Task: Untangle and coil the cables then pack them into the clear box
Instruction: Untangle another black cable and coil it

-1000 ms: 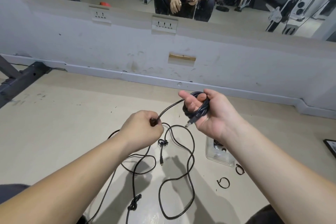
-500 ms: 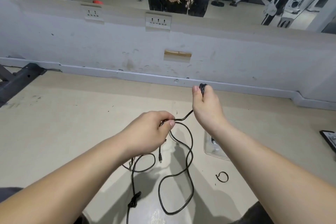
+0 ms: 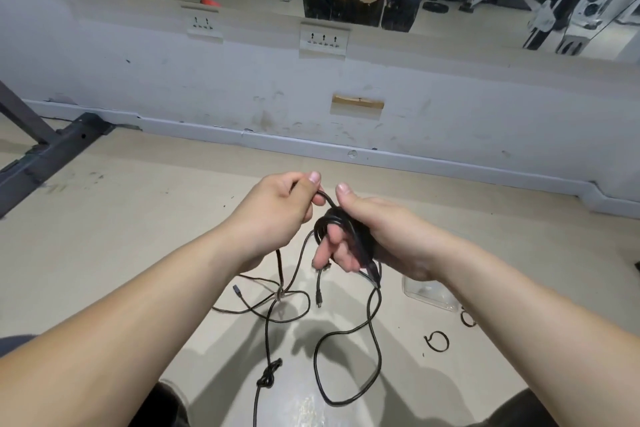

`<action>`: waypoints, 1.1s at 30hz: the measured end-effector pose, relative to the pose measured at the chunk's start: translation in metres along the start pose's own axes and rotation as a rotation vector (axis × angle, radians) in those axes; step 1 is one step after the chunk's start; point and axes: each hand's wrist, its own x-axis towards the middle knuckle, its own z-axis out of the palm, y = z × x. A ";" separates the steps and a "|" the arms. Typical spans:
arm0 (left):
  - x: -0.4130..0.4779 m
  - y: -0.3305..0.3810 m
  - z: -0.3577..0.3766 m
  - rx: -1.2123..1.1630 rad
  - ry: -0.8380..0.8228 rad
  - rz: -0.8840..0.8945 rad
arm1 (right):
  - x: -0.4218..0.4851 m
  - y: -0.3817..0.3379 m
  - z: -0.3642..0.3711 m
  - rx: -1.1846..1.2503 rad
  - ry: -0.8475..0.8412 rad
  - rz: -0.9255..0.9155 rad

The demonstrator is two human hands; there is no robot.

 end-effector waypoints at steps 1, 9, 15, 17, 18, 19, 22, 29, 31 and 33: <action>0.001 -0.002 0.001 0.021 0.019 0.018 | -0.001 -0.002 0.001 0.088 -0.027 0.017; -0.003 -0.031 0.020 0.255 -0.042 0.014 | 0.003 -0.008 -0.017 0.773 0.244 0.038; -0.016 -0.042 0.045 0.359 -0.398 -0.143 | 0.021 0.010 -0.019 0.497 0.571 -0.029; -0.016 -0.039 0.044 0.393 -0.411 -0.166 | 0.024 0.014 -0.020 0.235 0.714 -0.070; -0.016 -0.036 0.043 0.373 -0.411 -0.180 | 0.023 0.013 -0.022 0.156 0.755 -0.067; -0.015 -0.033 0.042 0.339 -0.413 -0.175 | 0.022 0.013 -0.024 0.052 0.779 -0.047; -0.017 -0.016 0.040 0.234 -0.400 -0.058 | 0.018 0.018 -0.024 -0.365 0.724 -0.008; -0.009 0.000 0.013 0.209 -0.034 0.231 | 0.004 0.004 -0.001 -0.440 0.406 -0.065; -0.008 0.000 0.008 0.120 0.031 0.231 | 0.003 0.001 0.002 -0.273 0.258 0.009; -0.005 0.000 0.005 0.065 0.080 0.211 | 0.000 -0.003 0.004 -0.051 0.093 0.083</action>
